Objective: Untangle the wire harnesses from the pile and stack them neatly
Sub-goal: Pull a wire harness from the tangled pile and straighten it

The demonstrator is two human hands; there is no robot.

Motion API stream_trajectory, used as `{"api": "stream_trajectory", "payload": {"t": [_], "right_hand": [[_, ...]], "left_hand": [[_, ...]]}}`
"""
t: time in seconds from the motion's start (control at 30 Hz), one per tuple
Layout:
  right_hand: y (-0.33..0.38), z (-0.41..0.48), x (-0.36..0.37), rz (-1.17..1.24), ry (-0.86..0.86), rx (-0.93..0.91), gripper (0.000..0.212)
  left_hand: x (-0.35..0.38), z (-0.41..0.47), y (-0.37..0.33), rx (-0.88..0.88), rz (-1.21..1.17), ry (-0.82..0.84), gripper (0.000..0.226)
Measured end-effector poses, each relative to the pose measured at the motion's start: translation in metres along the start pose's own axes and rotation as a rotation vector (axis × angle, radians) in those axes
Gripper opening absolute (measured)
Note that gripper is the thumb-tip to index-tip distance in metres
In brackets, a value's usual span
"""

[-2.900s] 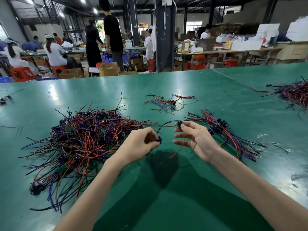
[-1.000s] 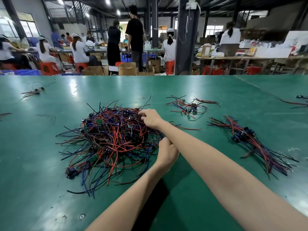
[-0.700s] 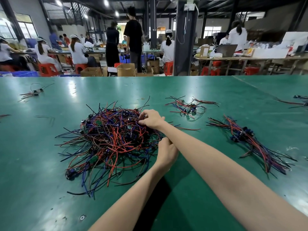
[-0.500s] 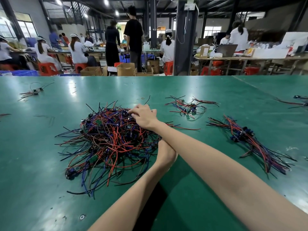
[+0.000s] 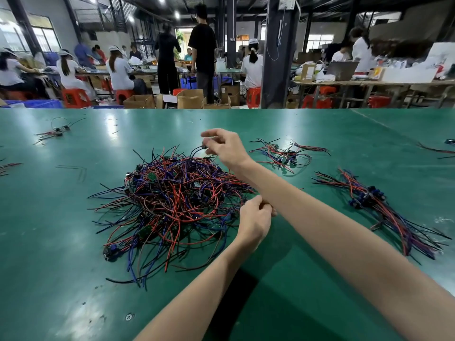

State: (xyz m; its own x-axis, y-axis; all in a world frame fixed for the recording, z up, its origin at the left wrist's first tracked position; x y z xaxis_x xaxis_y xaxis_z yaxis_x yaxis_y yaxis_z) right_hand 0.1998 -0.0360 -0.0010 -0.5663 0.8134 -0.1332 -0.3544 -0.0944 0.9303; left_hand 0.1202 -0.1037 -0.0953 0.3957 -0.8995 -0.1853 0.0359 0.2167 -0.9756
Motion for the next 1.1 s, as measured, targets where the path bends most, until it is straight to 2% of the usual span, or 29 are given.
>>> {"api": "stream_trajectory", "payload": {"t": [0.13, 0.23, 0.33, 0.5, 0.7, 0.9, 1.0, 1.1], "right_hand": [[0.003, -0.018, -0.031, 0.397, -0.011, 0.095, 0.014], [0.004, -0.034, -0.068, 0.546, -0.05, 0.115, 0.011], [-0.002, -0.054, -0.096, 0.553, -0.032, 0.159, 0.012], [-0.036, -0.091, -0.131, 0.493, -0.058, 0.248, 0.014], [-0.073, -0.118, -0.147, 0.552, -0.083, 0.357, 0.021], [-0.081, -0.11, -0.161, 0.46, -0.122, 0.42, 0.015], [-0.085, -0.08, -0.183, 0.36, -0.273, 0.411, 0.011], [-0.093, -0.04, -0.212, 0.511, -0.547, 0.342, 0.006]], "left_hand": [[-0.005, 0.003, 0.008, 0.017, -0.04, -0.027, 0.039], [-0.001, 0.012, 0.016, 0.021, -0.079, -0.044, 0.032], [-0.005, 0.019, 0.024, 0.013, -0.205, -0.123, 0.031], [-0.01, 0.022, 0.031, -0.003, -0.266, -0.198, 0.033], [0.003, 0.022, 0.022, 0.049, -0.354, -0.104, 0.051], [0.011, 0.021, 0.024, 0.038, -0.327, -0.082, 0.04], [0.013, 0.025, 0.03, 0.001, -0.32, -0.091, 0.038], [0.012, 0.029, 0.034, -0.029, -0.321, -0.083, 0.037]]}}
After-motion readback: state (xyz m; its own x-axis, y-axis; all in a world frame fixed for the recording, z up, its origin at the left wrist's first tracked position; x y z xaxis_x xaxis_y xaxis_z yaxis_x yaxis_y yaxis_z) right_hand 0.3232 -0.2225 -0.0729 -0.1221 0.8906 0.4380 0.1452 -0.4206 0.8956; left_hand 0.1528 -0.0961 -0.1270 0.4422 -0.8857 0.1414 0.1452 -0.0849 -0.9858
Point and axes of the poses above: each hand's wrist, its own z-axis towards the middle knuckle, its own x-axis out of the palm, y = z × x, the point moved 10 cm from there along z, towards the middle knuckle, and after that the axes turned 5 degrees about z, right-handed, at the moved point
